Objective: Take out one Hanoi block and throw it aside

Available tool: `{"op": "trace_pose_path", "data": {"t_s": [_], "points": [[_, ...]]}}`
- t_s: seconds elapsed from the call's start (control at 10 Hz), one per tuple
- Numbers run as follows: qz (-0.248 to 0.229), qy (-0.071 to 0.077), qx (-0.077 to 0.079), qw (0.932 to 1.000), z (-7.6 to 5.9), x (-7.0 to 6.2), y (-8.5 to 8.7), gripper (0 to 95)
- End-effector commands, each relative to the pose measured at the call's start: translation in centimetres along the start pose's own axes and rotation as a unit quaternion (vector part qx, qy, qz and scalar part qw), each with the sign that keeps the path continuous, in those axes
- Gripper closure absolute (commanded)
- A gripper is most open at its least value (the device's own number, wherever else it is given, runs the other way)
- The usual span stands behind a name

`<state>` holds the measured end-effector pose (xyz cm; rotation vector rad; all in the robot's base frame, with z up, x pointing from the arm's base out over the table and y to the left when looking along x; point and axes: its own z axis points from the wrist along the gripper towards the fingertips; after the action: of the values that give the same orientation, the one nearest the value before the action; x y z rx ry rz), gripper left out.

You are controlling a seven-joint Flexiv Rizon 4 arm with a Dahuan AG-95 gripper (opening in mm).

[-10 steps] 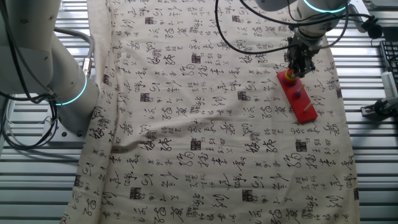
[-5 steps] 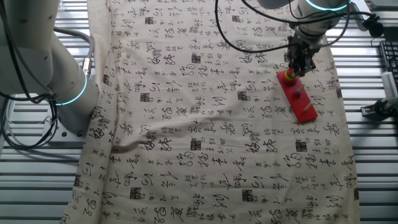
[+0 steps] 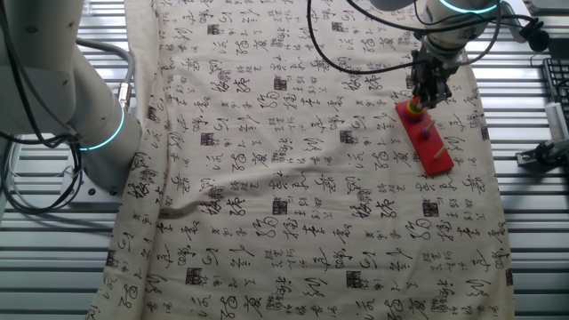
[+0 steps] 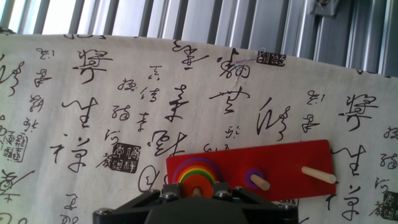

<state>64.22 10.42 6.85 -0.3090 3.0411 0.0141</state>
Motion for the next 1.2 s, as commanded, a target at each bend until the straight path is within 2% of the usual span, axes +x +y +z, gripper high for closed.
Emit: {"op": "trace_pose_path", "data": {"t_s": [0.1,1.2], "points": [[0.001,0.002,0.000,1.0000,-0.12,0.03,0.03,95.0],[0.001,0.004,0.000,1.0000,-0.66,0.06,-0.08,95.0]]}}
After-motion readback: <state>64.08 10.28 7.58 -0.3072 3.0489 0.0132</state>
